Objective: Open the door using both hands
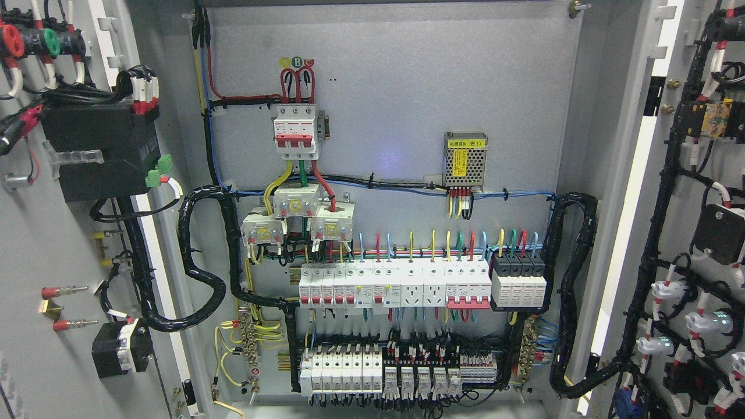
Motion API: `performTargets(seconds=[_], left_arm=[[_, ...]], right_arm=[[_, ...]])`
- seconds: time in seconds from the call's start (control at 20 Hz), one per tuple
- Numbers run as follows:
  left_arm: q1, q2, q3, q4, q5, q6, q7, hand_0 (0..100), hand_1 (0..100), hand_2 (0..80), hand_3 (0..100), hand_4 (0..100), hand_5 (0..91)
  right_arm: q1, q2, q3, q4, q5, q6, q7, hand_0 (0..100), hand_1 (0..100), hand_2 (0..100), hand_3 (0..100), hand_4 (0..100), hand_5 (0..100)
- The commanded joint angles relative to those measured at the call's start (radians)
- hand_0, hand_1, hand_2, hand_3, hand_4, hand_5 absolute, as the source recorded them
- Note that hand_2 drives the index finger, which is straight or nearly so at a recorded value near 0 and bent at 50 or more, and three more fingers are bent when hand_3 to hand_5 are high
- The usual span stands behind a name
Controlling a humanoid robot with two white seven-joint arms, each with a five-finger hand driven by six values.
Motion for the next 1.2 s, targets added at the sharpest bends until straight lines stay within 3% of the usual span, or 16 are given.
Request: performTargets(seconds=[0.0, 0.4, 0.6, 0.8, 1.15], left_arm=[[0.004, 0.03, 0.054, 0.002, 0.076, -0.253, 0.0, 0, 0, 0.0, 0, 3, 0.0], [0.027, 0.064, 0.147, 0.003, 0.16, -0.294, -0.001, 0, 0, 0.0, 0, 3, 0.0], [0.039, 0.065, 0.198, 0.005, 0.199, -0.296, -0.003, 0, 0, 0.0, 0, 3, 0.0], [0.042, 0.077, 0.239, 0.008, 0.243, -0.297, -0.003, 0, 0, 0.0, 0, 3, 0.0], [0.039, 0.088, 0.281, 0.072, 0.249, -0.296, -0.003, 0, 0, 0.0, 0, 3, 0.0]], right_arm=[[0.0, -0.013, -0.035, 0.044, -0.012, -0.001, -0.005, 0, 0, 0, 0, 0, 0], [0.003, -0.031, -0.041, 0.043, -0.09, -0.004, 0.034, 0, 0, 0, 0, 0, 0], [0.009, -0.031, -0.049, 0.044, -0.096, -0.004, 0.078, 0, 0, 0, 0, 0, 0], [0.009, -0.033, -0.065, 0.064, -0.098, -0.004, 0.083, 0, 0, 0, 0, 0, 0], [0.009, -0.057, -0.108, 0.116, -0.098, -0.004, 0.083, 0, 0, 0, 0, 0, 0]])
